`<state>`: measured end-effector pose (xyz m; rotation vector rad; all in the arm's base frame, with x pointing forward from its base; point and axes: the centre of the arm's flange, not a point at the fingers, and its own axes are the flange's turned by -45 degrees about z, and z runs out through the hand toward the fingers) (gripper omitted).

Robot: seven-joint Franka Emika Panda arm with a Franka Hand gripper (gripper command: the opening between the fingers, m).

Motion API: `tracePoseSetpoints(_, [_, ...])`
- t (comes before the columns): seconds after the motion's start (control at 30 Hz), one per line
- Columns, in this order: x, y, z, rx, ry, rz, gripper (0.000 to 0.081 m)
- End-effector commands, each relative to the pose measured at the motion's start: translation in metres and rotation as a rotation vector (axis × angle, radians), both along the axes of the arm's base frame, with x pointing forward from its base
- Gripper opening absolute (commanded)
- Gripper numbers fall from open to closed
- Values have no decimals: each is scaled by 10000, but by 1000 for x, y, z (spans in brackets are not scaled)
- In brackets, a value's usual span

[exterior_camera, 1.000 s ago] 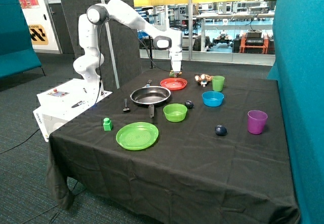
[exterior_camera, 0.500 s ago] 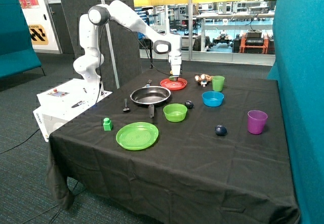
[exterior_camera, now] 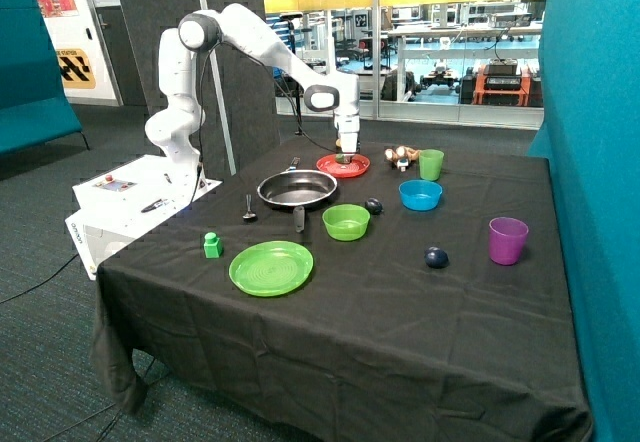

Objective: Cook the capsicum and place it on a plate

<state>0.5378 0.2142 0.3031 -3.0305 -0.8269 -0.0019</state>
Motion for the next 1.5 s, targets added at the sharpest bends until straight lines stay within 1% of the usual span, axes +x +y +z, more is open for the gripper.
tracePoseSetpoints(0.0, [1, 8, -8, -6, 11, -13, 153])
tracePoseSetpoints(0.07, [0, 10, -8, -6, 11, -10, 440])
tracePoseSetpoints(0.13, [1, 11, -8, -6, 11, -41, 685])
tracePoseSetpoints(0.17, [1, 12, -9, -6, 11, -30, 746])
tracePoseSetpoints(0.23, [1, 12, -10, -6, 11, -7, 793])
tracePoseSetpoints(0.43, [-1, 12, -11, -6, 11, 160, 808])
tracePoseSetpoints(0.97, [0, 13, -8, -6, 11, 200, 808])
tracePoseSetpoints(1.2, [2, 8, 4, -6, 11, 197, 808])
tracePoseSetpoints(1.33, [4, 0, 19, -6, 11, 258, 804])
tracePoseSetpoints(1.47, [7, -8, 32, -6, 11, 368, 769])
